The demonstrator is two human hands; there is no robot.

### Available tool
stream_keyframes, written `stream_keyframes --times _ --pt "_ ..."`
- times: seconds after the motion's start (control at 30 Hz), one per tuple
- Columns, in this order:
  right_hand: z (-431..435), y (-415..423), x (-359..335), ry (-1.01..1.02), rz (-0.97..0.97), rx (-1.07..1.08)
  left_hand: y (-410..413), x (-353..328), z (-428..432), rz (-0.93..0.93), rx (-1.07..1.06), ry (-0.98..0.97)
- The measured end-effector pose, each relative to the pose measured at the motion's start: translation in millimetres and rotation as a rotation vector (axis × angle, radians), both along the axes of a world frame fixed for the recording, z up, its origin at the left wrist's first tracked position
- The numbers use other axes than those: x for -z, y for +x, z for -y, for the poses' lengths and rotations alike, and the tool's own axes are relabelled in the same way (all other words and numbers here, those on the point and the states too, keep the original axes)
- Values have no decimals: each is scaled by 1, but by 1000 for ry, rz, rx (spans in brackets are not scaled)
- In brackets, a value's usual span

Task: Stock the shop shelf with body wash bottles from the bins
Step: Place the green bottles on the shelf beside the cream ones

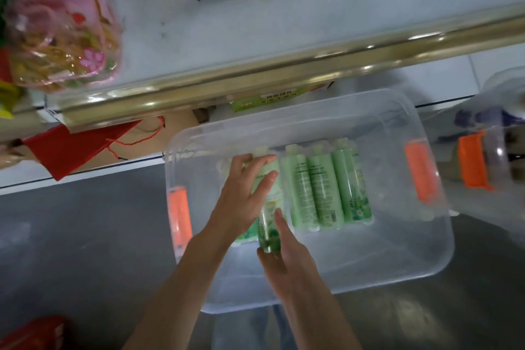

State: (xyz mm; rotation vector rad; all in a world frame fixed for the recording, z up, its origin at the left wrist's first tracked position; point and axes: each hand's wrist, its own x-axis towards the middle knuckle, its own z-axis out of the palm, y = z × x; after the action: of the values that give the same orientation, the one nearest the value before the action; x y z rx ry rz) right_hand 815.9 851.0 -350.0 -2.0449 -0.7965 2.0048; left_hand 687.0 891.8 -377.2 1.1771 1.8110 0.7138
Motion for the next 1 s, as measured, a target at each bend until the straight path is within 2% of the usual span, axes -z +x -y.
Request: stream_keyframes --times 0.03,0.07,0.17,0.23,0.3,0.43,0.53,0.57,0.63,0.8,1.0 --pt "3 5 -11 22 -13 106 0 -12 1 1 4 39" --pt "4 10 -24 61 -21 126 1 -26 1 4 7 76" --pt "5 16 -72 99 -15 -50 4 -74 4 4 0 148" --pt "8 27 -99 78 -8 -14 5 -110 5 1 -32 196" --pt "2 28 -134 19 -83 123 7 -153 4 38 -75 249" --pt "-1 39 -198 99 -202 105 10 -244 0 132 -79 347" --pt "-3 44 -241 168 -431 114 11 -308 -3 171 -28 417" --pt "-10 44 -255 191 -451 130 11 -328 -4 183 -9 437" --pt "-20 45 -289 286 -474 98 12 -370 -6 199 12 504" --pt "-57 46 -369 918 -278 -244 13 -476 -8 200 96 700" --pt "-100 25 -453 1142 -357 -467 -2 -562 -12 96 116 802"
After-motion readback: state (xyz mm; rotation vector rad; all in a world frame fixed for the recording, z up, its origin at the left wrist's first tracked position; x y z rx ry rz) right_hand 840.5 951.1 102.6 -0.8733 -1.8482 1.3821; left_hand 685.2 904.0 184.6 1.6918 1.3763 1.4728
